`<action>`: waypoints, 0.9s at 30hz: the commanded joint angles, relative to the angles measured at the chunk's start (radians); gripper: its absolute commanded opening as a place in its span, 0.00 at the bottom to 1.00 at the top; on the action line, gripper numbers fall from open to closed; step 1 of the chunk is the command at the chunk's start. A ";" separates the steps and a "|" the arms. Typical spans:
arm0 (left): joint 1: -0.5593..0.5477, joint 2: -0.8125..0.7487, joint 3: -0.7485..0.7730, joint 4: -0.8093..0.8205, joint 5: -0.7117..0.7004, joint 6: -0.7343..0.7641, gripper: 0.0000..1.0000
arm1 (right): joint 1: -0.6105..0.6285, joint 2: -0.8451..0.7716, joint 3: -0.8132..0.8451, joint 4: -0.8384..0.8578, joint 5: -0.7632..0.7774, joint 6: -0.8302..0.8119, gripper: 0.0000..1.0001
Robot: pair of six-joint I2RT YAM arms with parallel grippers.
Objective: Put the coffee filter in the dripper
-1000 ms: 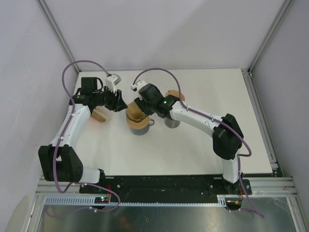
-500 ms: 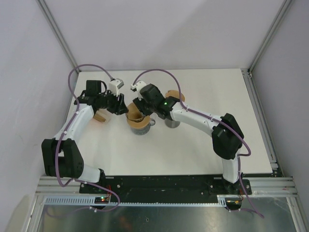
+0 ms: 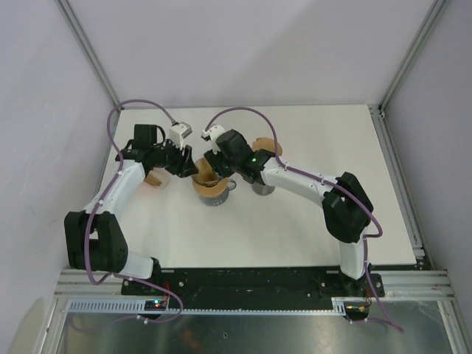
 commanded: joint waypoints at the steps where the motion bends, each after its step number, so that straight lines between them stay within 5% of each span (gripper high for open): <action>1: -0.003 -0.039 -0.003 -0.011 -0.014 0.036 0.57 | -0.005 -0.046 -0.001 -0.006 0.000 -0.007 0.50; 8: -0.003 -0.077 0.037 -0.011 -0.038 0.038 0.71 | 0.003 -0.074 0.033 -0.019 0.006 -0.022 0.53; 27: -0.003 -0.115 0.063 -0.011 -0.035 0.051 0.84 | 0.009 -0.074 0.115 -0.042 -0.001 -0.054 0.57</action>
